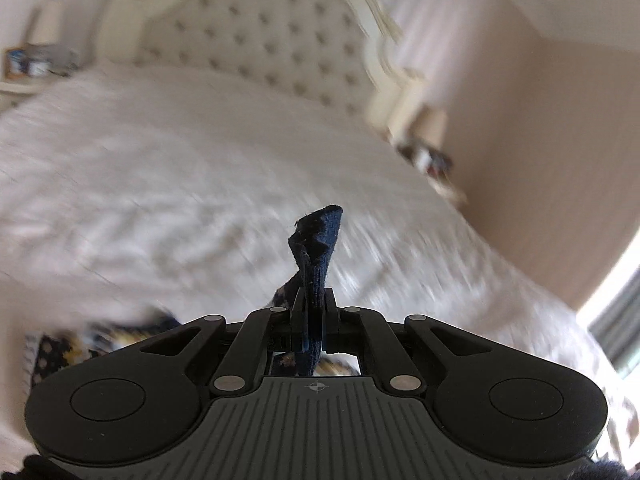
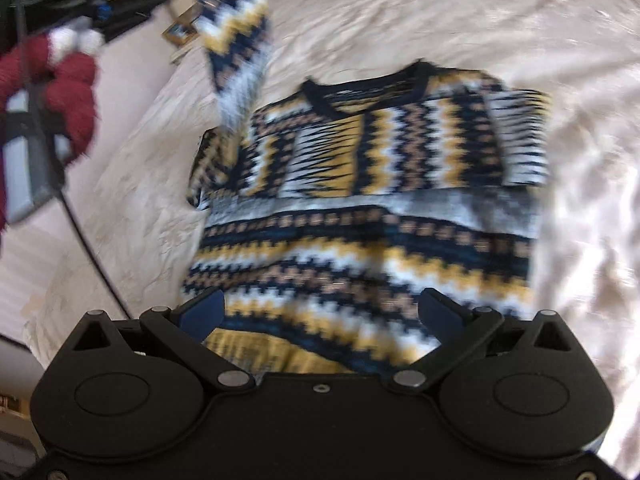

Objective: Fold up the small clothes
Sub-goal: 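Lay the held sleeve across the sweater body and open the left gripper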

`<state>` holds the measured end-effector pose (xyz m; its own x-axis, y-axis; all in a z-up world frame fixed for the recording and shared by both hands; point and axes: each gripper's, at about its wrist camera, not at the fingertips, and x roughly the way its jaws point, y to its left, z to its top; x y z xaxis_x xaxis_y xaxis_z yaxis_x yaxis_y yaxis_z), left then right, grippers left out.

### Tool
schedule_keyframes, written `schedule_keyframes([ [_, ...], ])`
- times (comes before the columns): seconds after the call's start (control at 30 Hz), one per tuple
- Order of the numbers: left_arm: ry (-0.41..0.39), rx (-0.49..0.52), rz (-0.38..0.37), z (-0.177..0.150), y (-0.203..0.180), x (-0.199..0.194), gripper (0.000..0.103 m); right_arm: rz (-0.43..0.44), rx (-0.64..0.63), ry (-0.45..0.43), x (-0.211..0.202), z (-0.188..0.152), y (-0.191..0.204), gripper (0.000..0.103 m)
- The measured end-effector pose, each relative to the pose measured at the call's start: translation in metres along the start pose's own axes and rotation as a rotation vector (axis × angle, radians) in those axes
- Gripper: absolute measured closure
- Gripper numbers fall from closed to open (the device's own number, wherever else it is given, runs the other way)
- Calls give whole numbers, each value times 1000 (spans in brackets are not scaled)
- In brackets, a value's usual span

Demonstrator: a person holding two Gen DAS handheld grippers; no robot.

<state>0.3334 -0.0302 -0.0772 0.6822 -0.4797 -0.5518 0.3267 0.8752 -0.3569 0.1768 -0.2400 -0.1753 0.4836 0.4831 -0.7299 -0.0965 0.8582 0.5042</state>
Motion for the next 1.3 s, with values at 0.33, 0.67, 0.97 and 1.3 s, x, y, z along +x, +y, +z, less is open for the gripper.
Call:
schedule_keyframes([
  [0.33,279,23,-54,-70,-37,101,59,-28,75,-25,-27,-3,-59,1],
  [0.67,264,62,45,-81,-51,47,45,-33,86,-66,-27,11,-76,1],
  [0.97,294,-12,219,-107,3,-33,44,-84,82,-133,0,70,-87,30],
  [1.3,332,-184,337,-145,51,-104,44,-126,61,-83,51,114,-113,32],
])
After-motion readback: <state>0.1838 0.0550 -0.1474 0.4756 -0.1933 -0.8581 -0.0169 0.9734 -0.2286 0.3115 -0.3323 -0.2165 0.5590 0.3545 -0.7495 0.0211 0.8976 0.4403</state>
